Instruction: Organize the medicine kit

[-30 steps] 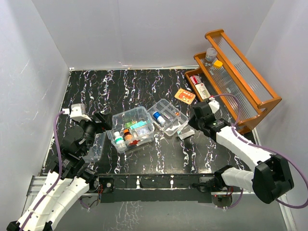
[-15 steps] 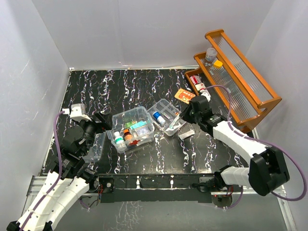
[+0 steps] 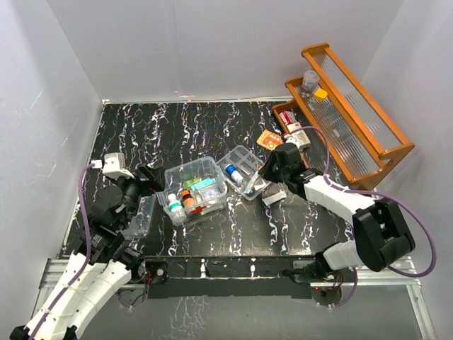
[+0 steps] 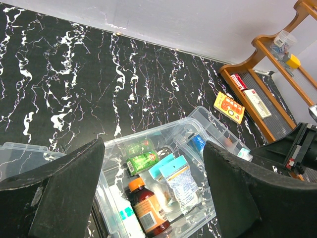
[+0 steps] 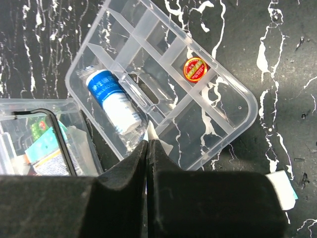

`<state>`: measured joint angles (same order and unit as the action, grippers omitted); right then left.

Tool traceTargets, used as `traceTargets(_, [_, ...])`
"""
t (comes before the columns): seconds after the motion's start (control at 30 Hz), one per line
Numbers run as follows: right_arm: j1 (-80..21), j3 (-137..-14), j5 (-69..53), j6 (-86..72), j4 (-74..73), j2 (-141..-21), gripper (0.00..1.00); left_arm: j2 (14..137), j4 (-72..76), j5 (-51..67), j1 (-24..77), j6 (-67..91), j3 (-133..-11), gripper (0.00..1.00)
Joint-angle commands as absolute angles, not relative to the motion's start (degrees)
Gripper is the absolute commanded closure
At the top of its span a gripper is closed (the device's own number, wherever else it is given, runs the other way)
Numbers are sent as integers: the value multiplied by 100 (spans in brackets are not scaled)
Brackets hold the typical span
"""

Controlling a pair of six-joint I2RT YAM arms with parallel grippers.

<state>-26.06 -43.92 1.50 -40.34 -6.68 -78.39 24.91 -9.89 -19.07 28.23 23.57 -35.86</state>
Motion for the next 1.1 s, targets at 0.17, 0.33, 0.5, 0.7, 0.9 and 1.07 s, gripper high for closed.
traceTargets(0.17, [-2589,-4211,285,-3925,-141,-8020,96,2426,-935,-1995,2825,2320,-3607,20])
traceTargets(0.33, [-2587,-4277,441,-3902,-291,-7894,76,2430,-932,-1968,2826,2320,-3613,20])
traceTargets(0.5, [-2584,-4412,732,-3936,-678,-7577,69,2435,-932,-1964,2822,2312,-3617,20])
traceTargets(0.7, [-2581,-4546,1488,-4392,-1823,-7160,59,2418,-927,-1960,2821,2312,-3615,20])
traceTargets(0.9, [-2579,-4359,2130,-5368,-2819,-6856,59,2338,-938,-1983,2825,2311,-3622,20])
traceTargets(1.07, [-2576,-4000,2054,-6121,-3074,-6714,60,2174,-1069,-2335,2817,2408,-3628,20])
